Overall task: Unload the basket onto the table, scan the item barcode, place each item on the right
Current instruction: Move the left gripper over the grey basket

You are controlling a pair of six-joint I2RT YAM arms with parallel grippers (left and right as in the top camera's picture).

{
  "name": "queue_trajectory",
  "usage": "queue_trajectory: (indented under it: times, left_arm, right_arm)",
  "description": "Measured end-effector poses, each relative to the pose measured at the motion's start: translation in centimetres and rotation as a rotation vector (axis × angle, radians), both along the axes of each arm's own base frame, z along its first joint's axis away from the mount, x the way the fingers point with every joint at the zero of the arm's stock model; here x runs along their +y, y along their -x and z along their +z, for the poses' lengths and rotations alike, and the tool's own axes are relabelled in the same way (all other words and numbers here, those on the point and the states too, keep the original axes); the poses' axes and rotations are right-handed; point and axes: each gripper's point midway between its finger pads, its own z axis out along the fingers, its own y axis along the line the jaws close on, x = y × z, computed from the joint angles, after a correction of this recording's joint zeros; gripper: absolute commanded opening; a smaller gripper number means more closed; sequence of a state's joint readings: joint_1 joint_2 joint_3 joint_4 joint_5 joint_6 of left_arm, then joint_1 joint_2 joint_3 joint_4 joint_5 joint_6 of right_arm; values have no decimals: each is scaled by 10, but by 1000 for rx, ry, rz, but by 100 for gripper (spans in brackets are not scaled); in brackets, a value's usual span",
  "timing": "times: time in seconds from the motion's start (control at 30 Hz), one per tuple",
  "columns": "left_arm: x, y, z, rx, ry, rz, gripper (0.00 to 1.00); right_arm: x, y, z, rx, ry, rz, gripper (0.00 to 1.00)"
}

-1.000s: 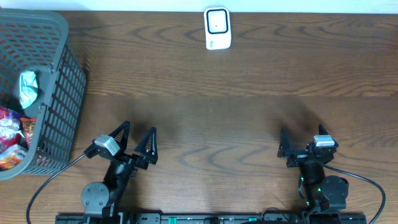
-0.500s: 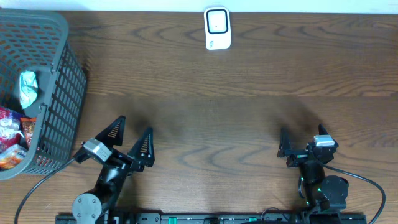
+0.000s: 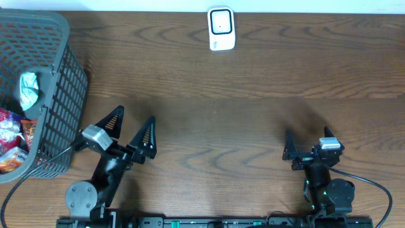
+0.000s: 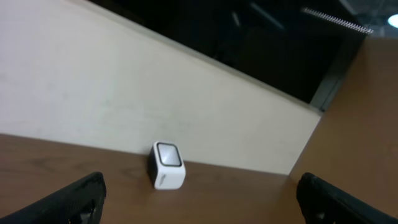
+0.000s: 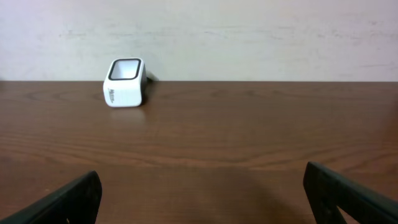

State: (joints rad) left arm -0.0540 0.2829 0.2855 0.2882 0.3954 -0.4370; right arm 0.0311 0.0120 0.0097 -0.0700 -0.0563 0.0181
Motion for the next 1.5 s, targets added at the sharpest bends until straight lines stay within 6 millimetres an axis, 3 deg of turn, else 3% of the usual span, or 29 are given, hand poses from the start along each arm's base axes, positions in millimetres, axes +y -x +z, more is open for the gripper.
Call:
queue_trajectory:
  times: [0.23, 0.53, 0.67, 0.73, 1.1, 1.37, 1.5]
  left_arm:
    - [-1, -13, -25, 104, -88, 12, 98]
    - [10, -14, -22, 119, -231, 90, 98]
    - [31, -16, 3, 72, -260, 224, 98]
    - [45, -16, 28, 38, -263, 311, 98]
    - [73, -42, 109, 7, -246, 492, 98]
    - [80, -59, 152, -17, -232, 542, 98]
    - [84, -68, 156, 11, -237, 562, 98]
  right_arm:
    - [0, 0, 0, 0, 0, 0, 99]
    - [0, 0, 0, 0, 0, 0, 99]
    - [0, 0, 0, 0, 0, 0, 99]
    - [0, 0, 0, 0, 0, 0, 99]
    - [0, 0, 0, 0, 0, 0, 99]
    - [0, 0, 0, 0, 0, 0, 99]
    - [0, 0, 0, 0, 0, 0, 99]
